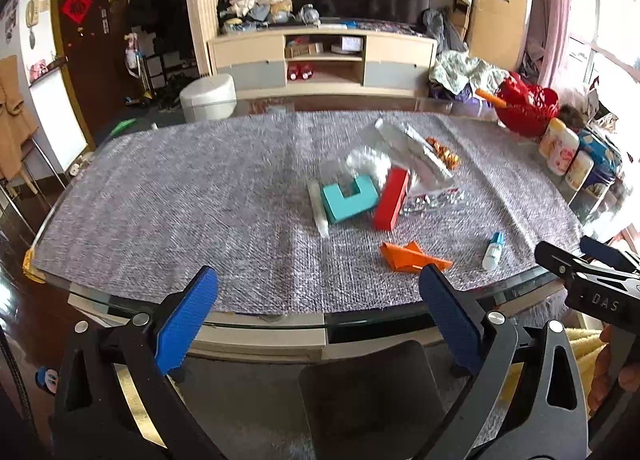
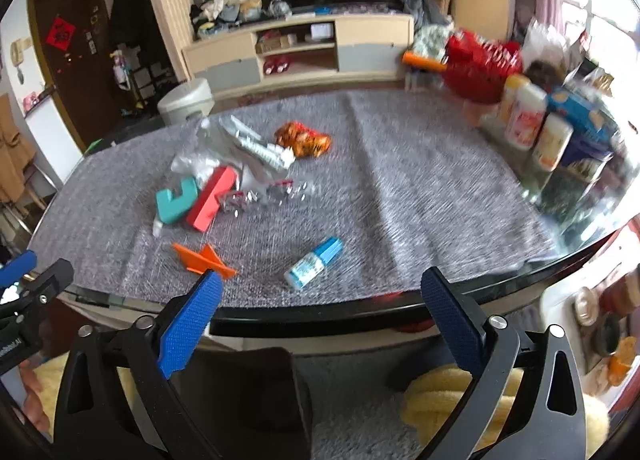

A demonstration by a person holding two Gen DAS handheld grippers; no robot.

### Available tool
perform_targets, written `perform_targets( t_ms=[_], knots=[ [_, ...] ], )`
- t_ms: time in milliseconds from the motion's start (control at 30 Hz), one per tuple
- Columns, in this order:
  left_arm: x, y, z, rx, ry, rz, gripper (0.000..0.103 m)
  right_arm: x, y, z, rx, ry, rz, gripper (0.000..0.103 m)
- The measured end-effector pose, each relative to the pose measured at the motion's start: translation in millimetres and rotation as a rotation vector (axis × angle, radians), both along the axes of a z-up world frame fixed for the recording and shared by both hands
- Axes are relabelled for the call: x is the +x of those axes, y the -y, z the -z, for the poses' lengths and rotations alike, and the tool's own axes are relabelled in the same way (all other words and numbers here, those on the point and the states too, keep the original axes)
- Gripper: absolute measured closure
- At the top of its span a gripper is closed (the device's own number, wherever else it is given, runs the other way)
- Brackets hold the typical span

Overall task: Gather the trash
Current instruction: 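Grasp the blue-capped bottle with the right tool while the left tool reaches toward the orange piece, then grasp the orange folded piece with the left tool while the right tool holds the bottle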

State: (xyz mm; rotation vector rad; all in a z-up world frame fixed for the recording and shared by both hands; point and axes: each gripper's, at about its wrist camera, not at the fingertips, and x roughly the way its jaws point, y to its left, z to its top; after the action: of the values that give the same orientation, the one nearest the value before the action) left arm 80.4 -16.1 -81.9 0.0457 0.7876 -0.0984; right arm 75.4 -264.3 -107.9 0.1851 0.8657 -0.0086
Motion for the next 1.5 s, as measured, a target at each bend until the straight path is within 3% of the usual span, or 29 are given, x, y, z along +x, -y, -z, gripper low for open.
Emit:
perform_targets(
  t_ms=[167, 233, 267, 367, 767, 1000, 1500],
  knots=[
    [13.3, 4.5, 16.6, -0.005, -0.045, 0.019, 0.013, 20.1, -4.1, 26.3, 0.044, -0.067, -0.019, 0.040],
    [17.6, 5.9, 22.1, -0.002, -0.057, 0.028, 0.014, 27.5, -5.8, 38.7, 0.075, -0.099, -0.025, 0.058],
    [19.5, 6.5, 24.2, -0.002, -0.061, 0.030, 0.015, 30.1, -7.0, 43.7, 0.080, -0.111, -0.027, 0.059],
    [25.0, 10.1, 30.5, -0.003, -0.077, 0.039, 0.015, 35.7, -10.1, 57.4, 0.092, -0.132, -0.032, 0.061],
    [49.2, 24.0, 49.6, -0.006, -0.122, 0.052, 0.016, 48.9, -13.8, 59.8, 0.031, -0.096, -0.053, 0.071],
    [65.5, 48.0, 61.8, -0.049, -0.166, 0.097, 0.018, 55.3, 9.4, 57.8, 0.050, -0.090, -0.046, 0.080],
    [84.7, 98.0, 94.1, -0.004, -0.225, 0.168, 0.018, 65.1, 20.6, 59.8, 0.078, -0.073, -0.077, 0.081]
  ],
)
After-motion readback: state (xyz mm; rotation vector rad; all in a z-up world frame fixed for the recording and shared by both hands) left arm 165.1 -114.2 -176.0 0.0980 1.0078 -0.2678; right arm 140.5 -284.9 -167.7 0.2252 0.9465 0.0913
